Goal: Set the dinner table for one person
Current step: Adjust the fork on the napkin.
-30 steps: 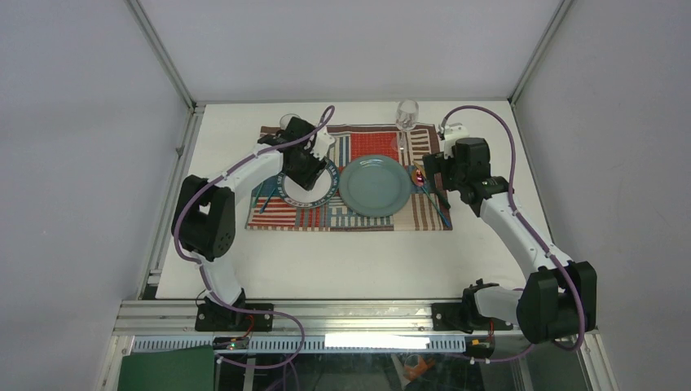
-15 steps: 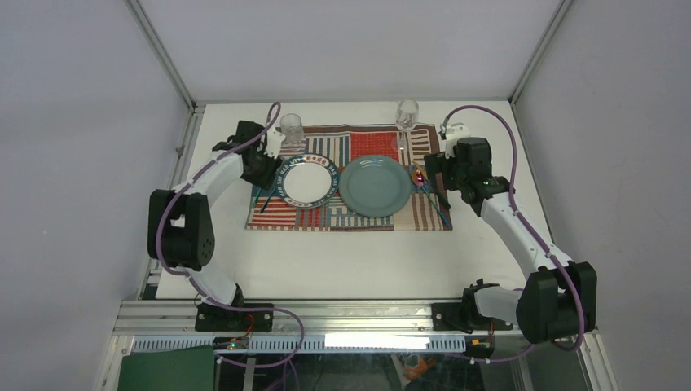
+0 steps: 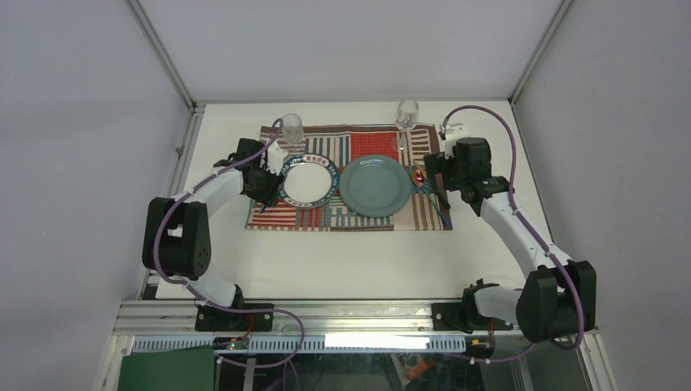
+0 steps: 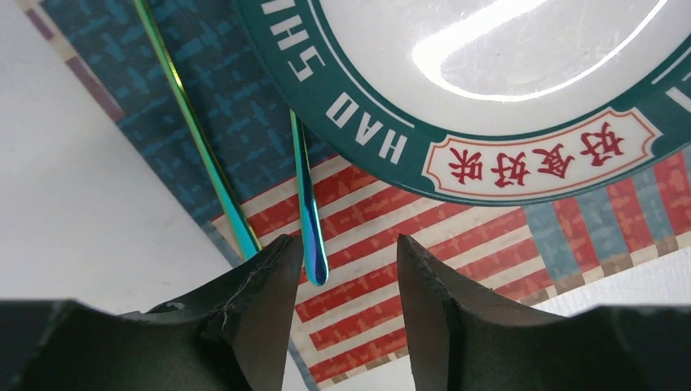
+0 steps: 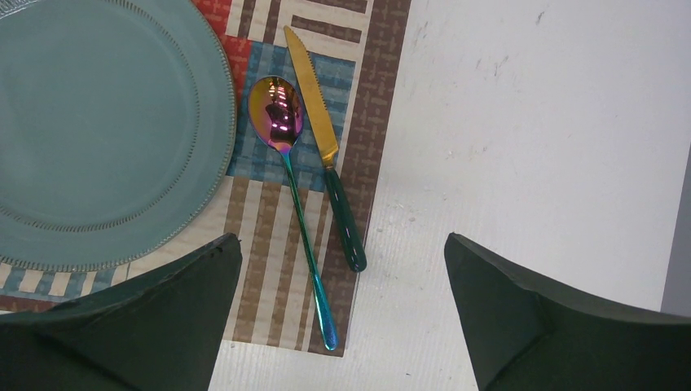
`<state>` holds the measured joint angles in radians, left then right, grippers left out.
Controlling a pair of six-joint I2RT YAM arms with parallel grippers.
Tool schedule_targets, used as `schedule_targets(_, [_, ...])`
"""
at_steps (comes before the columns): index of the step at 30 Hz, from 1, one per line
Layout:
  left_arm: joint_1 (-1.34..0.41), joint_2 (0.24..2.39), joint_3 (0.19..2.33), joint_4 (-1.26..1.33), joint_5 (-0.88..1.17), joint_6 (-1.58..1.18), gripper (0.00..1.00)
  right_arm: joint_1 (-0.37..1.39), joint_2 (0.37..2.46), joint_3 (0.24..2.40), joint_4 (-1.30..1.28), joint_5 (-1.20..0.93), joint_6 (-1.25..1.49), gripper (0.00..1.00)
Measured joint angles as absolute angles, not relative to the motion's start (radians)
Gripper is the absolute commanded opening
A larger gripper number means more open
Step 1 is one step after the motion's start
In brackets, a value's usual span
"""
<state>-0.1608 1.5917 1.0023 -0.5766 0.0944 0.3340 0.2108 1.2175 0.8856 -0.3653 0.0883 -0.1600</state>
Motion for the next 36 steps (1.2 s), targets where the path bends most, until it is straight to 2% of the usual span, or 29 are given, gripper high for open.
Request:
schedule_targets(8, [-0.128,1.682,1.003,-0.541,0.115,0.344,0.47,0.211,1.218,0.886,-0.366,0.089,-0.16,1.0])
schedule_targets(26, [-0.11,1.732,1.052,-0.531,0.134,0.356,0.43,0.211,1.219,0.886,-0.369,0.089,-0.16,1.0])
schedule_targets(28, [-0.11,1.732,1.052,-0.531,0.138,0.356,0.4,0.211,1.219,0.886,-0.369,0.089,-0.16,1.0])
schedule_targets(31, [-0.11,1.732,1.052,-0.533,0.14,0.358,0.23,0.211,1.219,0.886,-0.369,0.089,-0.16,1.0])
schedule_targets(36, [-0.11,1.732,1.052,-0.537,0.141,0.36,0.14,0.211,1.219,0.886,-0.371,0.088,-0.16,0.99])
